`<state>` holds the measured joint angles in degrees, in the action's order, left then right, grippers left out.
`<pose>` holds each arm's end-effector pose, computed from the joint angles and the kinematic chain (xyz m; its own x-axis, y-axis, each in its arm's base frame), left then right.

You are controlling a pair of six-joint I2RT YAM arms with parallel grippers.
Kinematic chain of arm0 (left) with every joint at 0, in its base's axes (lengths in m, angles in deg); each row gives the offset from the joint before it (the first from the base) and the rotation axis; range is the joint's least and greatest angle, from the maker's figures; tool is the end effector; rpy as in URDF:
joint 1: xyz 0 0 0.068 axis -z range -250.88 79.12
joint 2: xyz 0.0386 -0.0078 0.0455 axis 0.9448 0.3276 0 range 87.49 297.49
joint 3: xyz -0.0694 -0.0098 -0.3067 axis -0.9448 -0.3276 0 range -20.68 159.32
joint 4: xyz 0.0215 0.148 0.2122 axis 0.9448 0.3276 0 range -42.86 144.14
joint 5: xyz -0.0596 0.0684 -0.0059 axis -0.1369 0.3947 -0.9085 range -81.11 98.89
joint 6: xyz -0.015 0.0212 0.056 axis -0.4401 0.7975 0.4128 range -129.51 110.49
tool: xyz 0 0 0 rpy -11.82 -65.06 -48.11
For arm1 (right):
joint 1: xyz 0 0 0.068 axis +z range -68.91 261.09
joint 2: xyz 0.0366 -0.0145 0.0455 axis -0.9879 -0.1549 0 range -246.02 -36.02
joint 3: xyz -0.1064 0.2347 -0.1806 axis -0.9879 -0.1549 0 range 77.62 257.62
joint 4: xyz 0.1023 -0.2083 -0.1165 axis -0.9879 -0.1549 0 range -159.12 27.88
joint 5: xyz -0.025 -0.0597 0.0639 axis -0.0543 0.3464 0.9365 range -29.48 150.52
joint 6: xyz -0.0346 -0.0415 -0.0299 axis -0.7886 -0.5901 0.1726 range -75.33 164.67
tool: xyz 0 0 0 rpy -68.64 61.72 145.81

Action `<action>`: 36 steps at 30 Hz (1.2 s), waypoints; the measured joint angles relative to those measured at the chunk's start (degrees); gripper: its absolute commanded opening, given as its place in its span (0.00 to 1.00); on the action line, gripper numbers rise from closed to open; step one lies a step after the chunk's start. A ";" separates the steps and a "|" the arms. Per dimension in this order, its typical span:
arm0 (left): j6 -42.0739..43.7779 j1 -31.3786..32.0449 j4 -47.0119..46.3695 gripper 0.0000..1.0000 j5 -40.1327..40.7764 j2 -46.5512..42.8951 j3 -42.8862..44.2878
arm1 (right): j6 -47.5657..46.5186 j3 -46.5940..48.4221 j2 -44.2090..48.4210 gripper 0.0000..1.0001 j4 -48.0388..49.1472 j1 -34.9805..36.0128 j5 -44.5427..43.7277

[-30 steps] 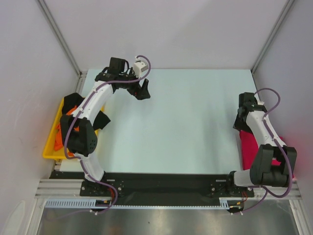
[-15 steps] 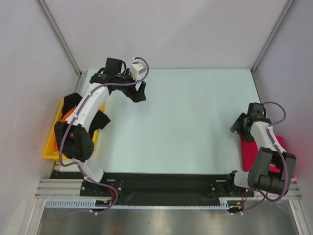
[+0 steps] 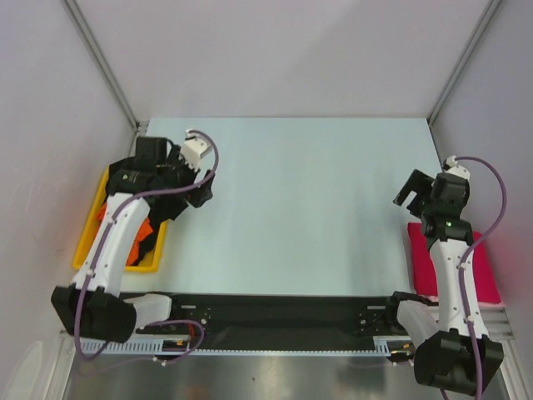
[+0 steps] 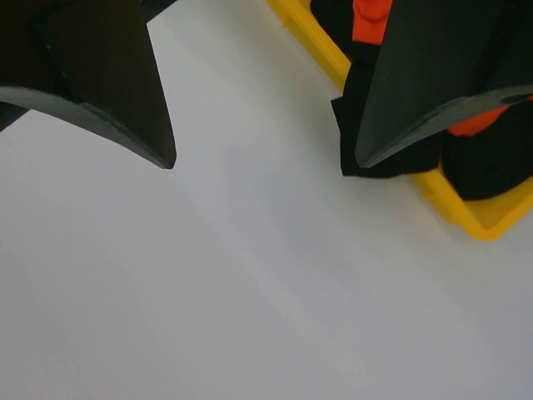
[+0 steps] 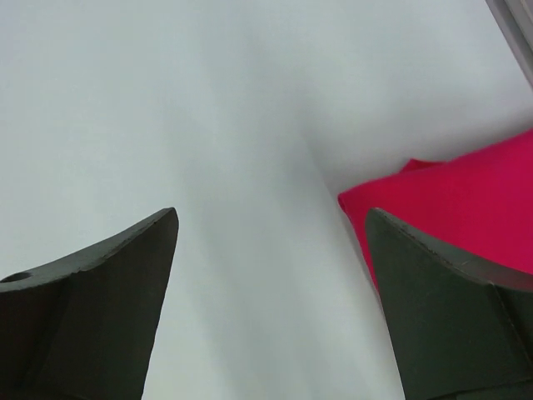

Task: Fold and stack the t-shirts
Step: Neatly place the folded tshirt to the corner

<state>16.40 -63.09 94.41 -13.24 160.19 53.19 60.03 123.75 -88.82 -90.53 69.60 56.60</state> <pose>0.2471 -0.0515 0.3872 -0.4743 0.4733 -0.7423 0.6576 0.7511 0.0587 0.1771 -0.0393 0.3202 -0.4758 0.3664 -0.7996 0.3937 0.9017 0.1790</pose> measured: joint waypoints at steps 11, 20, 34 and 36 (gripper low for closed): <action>-0.39 -1.68 0.81 0.97 6.58 -15.39 -16.22 | -3.65 4.17 0.83 1.00 3.48 0.02 6.45; -0.90 -3.96 -0.61 0.97 9.33 -18.16 -18.84 | -2.29 4.17 0.98 1.00 3.65 0.07 0.26; -1.51 -4.24 -1.31 0.97 8.39 -18.40 -19.06 | -0.81 4.17 2.91 1.00 3.91 0.07 -3.19; -1.57 -4.26 -1.36 0.97 8.37 -18.40 -19.06 | -0.79 4.17 3.02 1.00 3.91 0.07 -3.19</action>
<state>14.83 -67.35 93.05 -4.87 141.79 34.13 59.24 127.92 -85.80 -86.61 69.67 53.41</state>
